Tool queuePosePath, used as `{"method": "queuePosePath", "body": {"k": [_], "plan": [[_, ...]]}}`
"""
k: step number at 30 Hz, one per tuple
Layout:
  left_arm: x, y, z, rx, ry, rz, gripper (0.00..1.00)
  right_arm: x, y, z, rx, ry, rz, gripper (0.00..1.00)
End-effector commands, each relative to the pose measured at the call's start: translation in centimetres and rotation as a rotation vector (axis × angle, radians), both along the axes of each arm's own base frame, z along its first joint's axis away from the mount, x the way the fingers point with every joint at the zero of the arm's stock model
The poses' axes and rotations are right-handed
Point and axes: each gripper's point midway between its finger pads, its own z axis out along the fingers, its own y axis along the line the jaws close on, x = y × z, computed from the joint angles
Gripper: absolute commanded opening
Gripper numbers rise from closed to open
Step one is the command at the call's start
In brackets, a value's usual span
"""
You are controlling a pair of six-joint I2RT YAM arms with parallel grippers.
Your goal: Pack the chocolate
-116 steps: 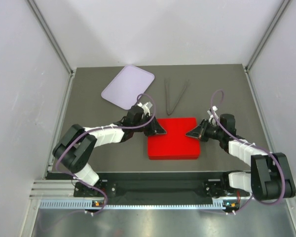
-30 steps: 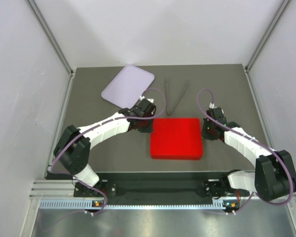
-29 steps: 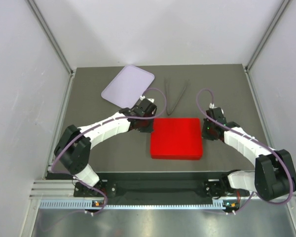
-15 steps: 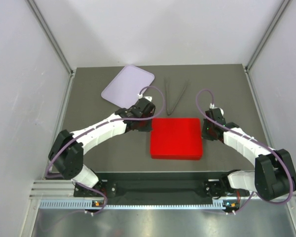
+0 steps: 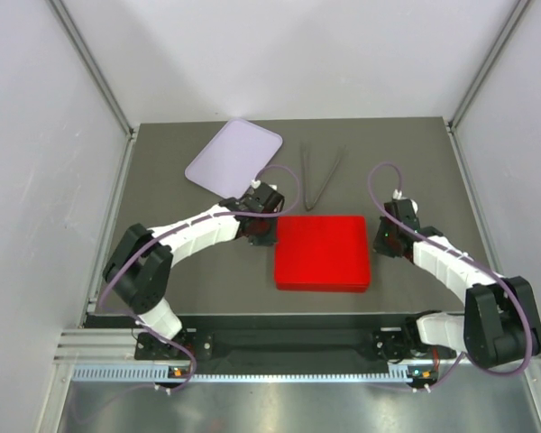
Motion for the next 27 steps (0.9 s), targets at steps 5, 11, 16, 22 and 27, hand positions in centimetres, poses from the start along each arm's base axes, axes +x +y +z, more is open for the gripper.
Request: {"method": "queuePosePath", "body": {"k": [5,11,16,22,27], "plan": [[0.3,-5.7,1.0,-0.130,-0.014,-0.047,0.00,1.1,5.7,-0.9,0.326,-0.078,0.103,0.01],[-0.5,-5.7,-0.7,-0.115,0.016,-0.041,0.00,1.1,7.6,0.1,0.438,-0.156,0.148,0.00],[-0.5,-5.1,-0.5,-0.104,0.002,-0.032,0.00,1.7,7.9,0.1,0.441,-0.154,0.163,0.00],[-0.4,-5.1,-0.7,-0.100,0.002,-0.029,0.00,2.6,7.2,-0.8,0.405,-0.118,0.138,0.01],[0.0,-4.8,-0.5,-0.077,-0.014,-0.018,0.00,5.0,2.1,1.2,0.249,-0.085,0.032,0.05]]}}
